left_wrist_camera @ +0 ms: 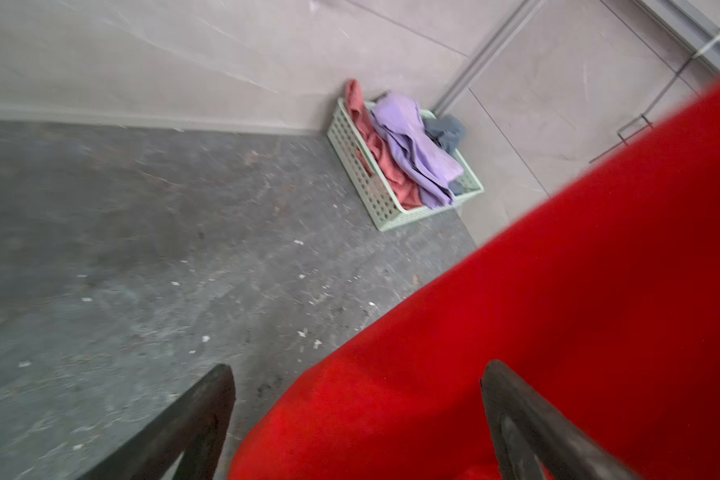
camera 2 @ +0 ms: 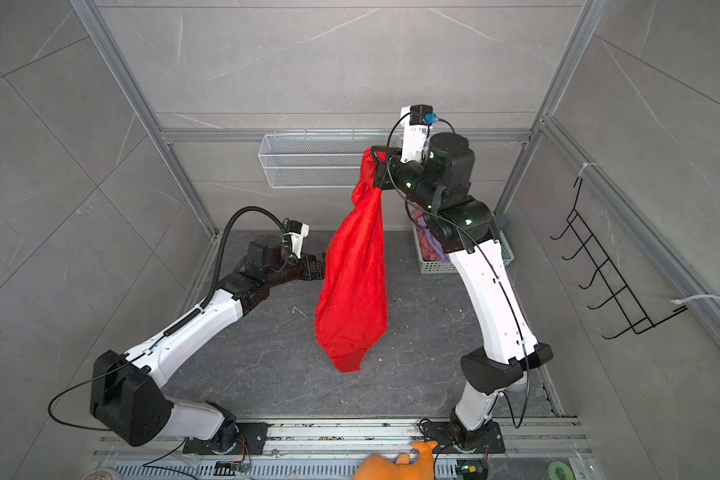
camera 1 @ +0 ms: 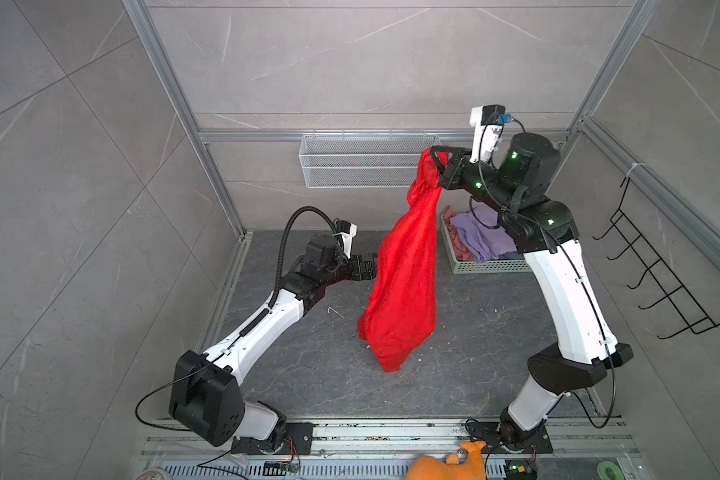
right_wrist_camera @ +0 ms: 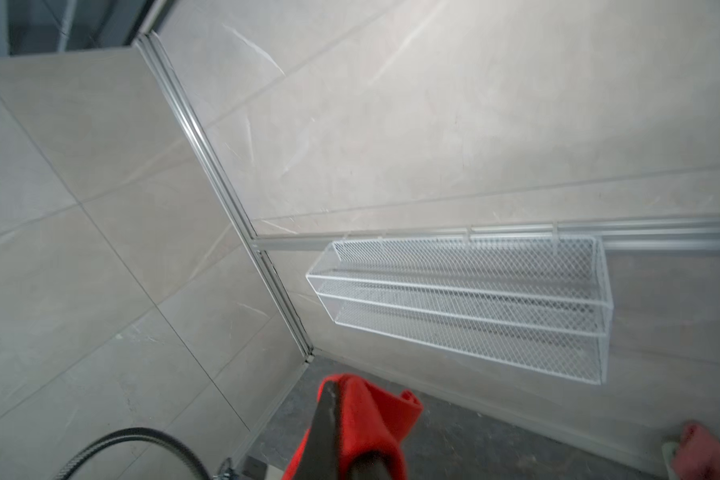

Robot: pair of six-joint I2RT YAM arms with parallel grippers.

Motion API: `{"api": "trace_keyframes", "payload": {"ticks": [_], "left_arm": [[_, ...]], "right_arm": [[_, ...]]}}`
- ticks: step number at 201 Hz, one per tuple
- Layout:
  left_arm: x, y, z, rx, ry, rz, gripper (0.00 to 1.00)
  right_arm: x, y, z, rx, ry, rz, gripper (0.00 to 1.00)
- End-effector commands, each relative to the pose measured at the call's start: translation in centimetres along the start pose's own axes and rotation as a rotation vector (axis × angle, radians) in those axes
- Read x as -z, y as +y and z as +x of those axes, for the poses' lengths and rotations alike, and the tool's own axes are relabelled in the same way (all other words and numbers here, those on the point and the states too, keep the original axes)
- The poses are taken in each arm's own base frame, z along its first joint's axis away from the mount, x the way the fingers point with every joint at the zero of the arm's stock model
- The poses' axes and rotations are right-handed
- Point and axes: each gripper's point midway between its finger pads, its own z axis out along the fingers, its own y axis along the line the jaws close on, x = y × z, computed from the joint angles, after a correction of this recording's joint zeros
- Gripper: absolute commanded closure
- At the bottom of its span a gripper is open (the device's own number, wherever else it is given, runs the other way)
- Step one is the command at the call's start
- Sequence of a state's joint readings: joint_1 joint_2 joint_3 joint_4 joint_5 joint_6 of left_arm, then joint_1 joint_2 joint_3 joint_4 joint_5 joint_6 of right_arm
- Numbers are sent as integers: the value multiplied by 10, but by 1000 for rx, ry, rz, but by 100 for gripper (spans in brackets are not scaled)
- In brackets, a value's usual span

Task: Fold and stack the t-shirts
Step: 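Lift the red t-shirt from the basket with the right gripper onto the table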

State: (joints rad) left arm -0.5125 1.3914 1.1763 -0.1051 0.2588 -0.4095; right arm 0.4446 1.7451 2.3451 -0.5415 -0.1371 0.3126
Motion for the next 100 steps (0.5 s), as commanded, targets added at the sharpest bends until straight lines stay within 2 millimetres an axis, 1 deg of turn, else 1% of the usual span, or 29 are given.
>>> {"api": "trace_keyframes", "payload": {"ticks": [1,3,8,9,12,13,16,18,21,27,29,30,35,39,43,50,53,55,66,78,81,86,100], "left_arm": [[19,19,8,-44,-5,-123,5],[20,21,10,-43,-1,-134,6],[22,28,16,-39,9,-162,6],[22,29,17,-38,10,-167,6],[23,32,20,-34,14,-183,5],[24,33,21,-34,16,-188,5],[24,36,25,-29,23,-202,5],[25,38,27,-27,27,-210,5],[26,41,30,-22,32,-223,5],[27,48,37,-15,46,-247,5],[27,50,40,-12,53,-255,5],[28,51,41,-11,55,-259,5],[28,55,47,-3,69,-279,5],[29,59,52,2,83,-294,5],[30,63,57,5,95,-312,5],[31,72,65,9,120,-350,5],[31,75,69,10,131,-364,5],[31,77,71,12,139,-372,5],[32,87,84,17,173,-419,5],[32,98,97,23,204,-458,6],[32,100,100,27,211,-462,6],[31,103,105,32,222,-472,6],[27,110,114,36,249,-494,7]], "right_arm": [[-17,-47,54,42,117,183,100],[-17,-49,56,44,121,194,100],[-18,-62,69,57,144,243,100],[-19,-67,76,62,158,261,100],[-19,-72,80,72,165,283,100],[-19,-77,87,79,179,303,100],[-19,-83,91,88,186,327,100],[-19,-91,100,100,205,362,100],[-18,-100,108,108,221,395,100],[-16,-116,121,124,250,457,100],[-15,-118,124,127,257,465,100],[-15,-124,128,131,268,485,99],[-12,-135,137,138,291,526,96],[-9,-148,145,135,312,573,91],[-4,-159,153,126,332,616,82],[2,-176,165,111,365,669,61],[4,-182,169,104,376,684,54],[6,-185,171,97,382,691,51],[14,-191,180,67,399,695,42],[17,-185,185,44,395,647,35],[18,-182,187,36,397,634,31],[20,-178,190,17,402,610,30],[21,-162,209,-54,440,519,30]]}}
